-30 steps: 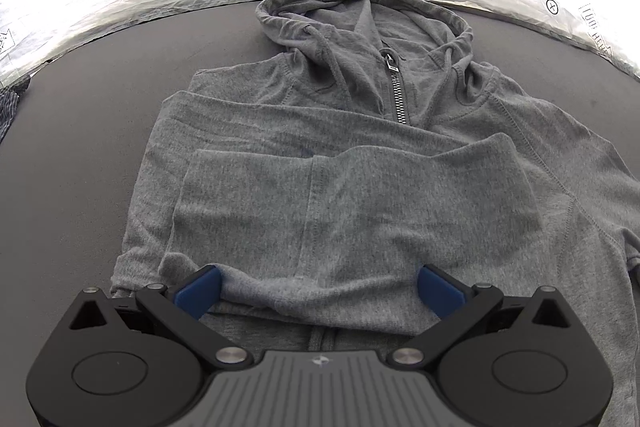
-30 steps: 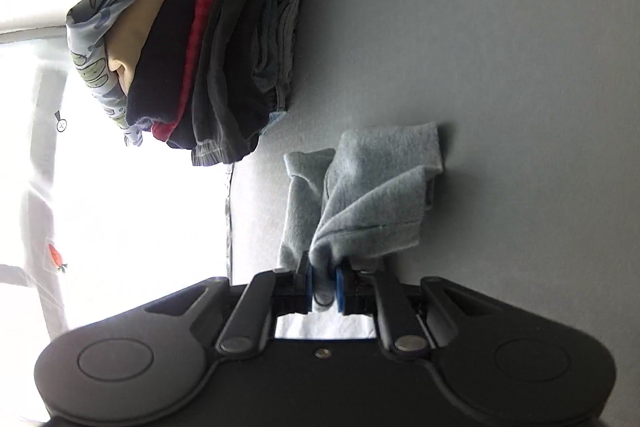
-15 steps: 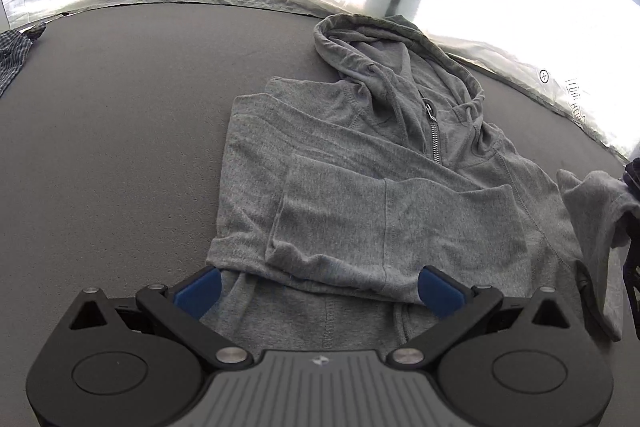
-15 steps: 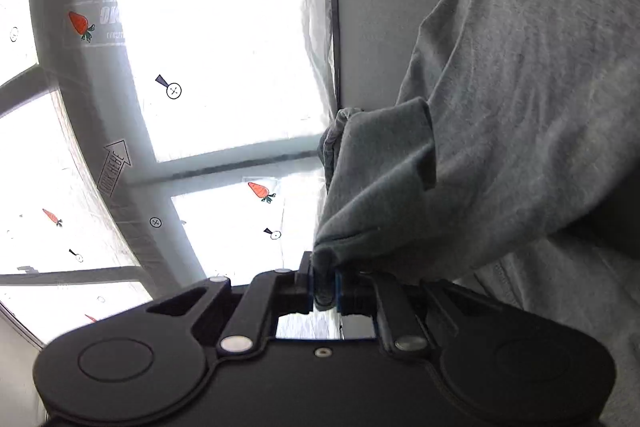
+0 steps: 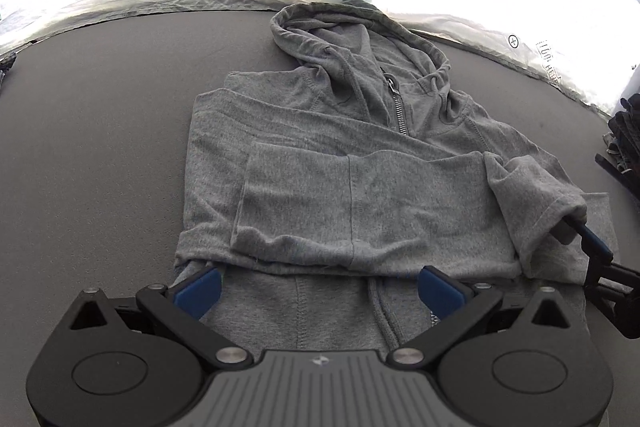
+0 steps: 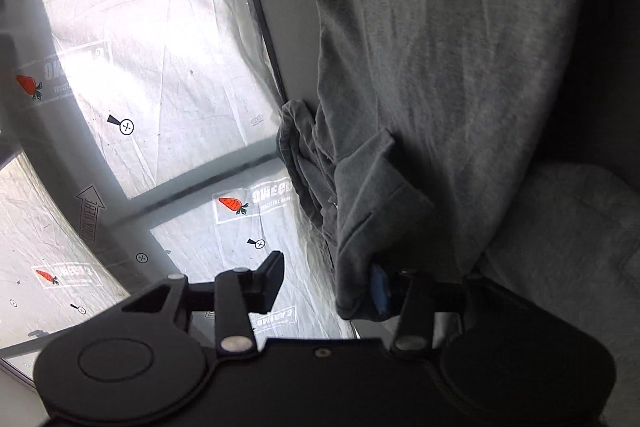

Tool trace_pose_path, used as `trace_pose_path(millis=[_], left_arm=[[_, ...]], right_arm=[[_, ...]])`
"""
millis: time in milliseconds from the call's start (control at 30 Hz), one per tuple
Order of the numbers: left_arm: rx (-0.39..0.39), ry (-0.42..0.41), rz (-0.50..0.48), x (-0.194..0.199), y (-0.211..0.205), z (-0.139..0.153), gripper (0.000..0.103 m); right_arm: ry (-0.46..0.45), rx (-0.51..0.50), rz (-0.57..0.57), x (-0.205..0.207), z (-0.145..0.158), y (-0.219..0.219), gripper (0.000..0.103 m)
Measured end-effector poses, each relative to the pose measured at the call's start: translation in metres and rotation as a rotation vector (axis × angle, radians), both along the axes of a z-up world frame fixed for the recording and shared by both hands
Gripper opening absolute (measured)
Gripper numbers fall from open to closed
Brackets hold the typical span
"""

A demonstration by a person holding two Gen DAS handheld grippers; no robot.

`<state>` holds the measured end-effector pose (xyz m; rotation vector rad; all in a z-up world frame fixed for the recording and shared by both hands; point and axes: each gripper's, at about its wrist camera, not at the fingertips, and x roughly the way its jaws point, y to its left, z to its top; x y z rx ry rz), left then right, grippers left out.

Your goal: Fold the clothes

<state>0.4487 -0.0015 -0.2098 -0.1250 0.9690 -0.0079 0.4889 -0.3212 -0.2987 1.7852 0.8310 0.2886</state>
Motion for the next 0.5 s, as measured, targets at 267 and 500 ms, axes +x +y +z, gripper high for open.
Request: trace_pose_path(millis=[267,500], left_arm=[[0.227,-0.145,-0.387,0.012,-0.101,0.016,0.103],[0.386,-0.231,-0.563,0.031,-0.161,0.002,0.091]], right_arm=[[0.007,0.021,-0.039,0.004,-0.010,-0.042,0.050],[-0.007,0.002,-0.006,0.009,-0.012,-0.050,0.050]])
